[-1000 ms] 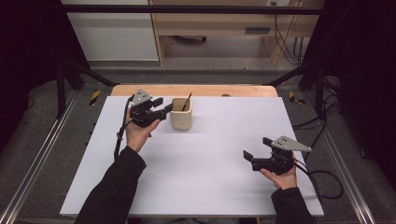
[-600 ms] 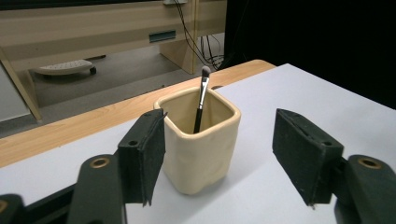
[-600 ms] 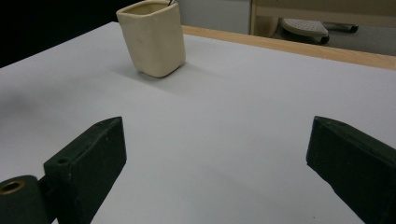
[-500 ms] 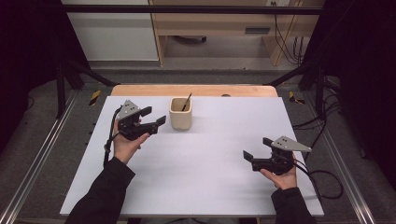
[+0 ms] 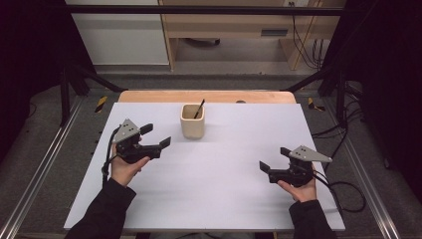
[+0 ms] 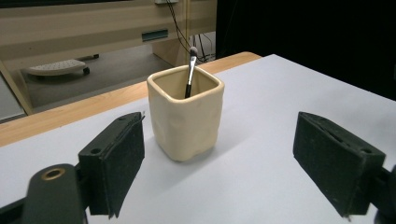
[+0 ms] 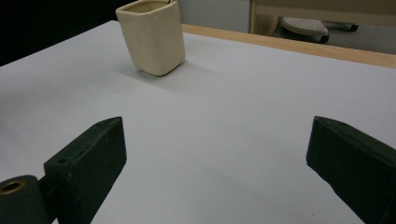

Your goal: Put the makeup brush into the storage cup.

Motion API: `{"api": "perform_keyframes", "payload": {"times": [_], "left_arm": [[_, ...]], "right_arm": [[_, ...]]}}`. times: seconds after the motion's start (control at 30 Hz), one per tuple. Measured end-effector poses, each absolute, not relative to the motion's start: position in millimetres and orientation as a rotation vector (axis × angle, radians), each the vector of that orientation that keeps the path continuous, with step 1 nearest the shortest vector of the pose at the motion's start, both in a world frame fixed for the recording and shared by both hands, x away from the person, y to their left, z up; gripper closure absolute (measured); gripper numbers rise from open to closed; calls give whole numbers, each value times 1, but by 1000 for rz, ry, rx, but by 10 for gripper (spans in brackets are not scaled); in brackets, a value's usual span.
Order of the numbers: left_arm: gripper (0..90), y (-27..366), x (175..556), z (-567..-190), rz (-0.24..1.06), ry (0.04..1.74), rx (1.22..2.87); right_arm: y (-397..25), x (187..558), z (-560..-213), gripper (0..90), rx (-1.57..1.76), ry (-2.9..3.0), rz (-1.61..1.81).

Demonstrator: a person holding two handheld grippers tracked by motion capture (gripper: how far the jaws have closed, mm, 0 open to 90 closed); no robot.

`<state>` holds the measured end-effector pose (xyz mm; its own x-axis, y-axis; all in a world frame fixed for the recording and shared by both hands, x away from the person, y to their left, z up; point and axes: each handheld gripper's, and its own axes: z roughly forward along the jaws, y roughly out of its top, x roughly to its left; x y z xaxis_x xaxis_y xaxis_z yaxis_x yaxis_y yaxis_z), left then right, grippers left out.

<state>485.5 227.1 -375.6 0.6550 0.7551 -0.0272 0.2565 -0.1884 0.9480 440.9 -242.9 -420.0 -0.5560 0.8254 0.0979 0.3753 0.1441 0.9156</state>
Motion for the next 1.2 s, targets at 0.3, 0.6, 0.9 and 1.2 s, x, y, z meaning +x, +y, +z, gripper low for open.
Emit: {"api": "perform_keyframes", "payload": {"times": [0.3, 0.6, 0.9, 1.2], "left_arm": [[104, 244, 467, -389, 534, 837, 1747], [86, 254, 459, -406, 524, 881, 1764], [70, 264, 453, -417, 534, 907, 1774], [74, 271, 453, -423, 528, 925, 1760]], "right_arm": [[-244, 440, -420, 55, 1148, 1997, 1395], [-245, 440, -421, 54, 1154, 1998, 1398], [-245, 438, -420, 55, 1152, 1996, 1407], [-246, 437, -421, 55, 1154, 1994, 1403]]}}
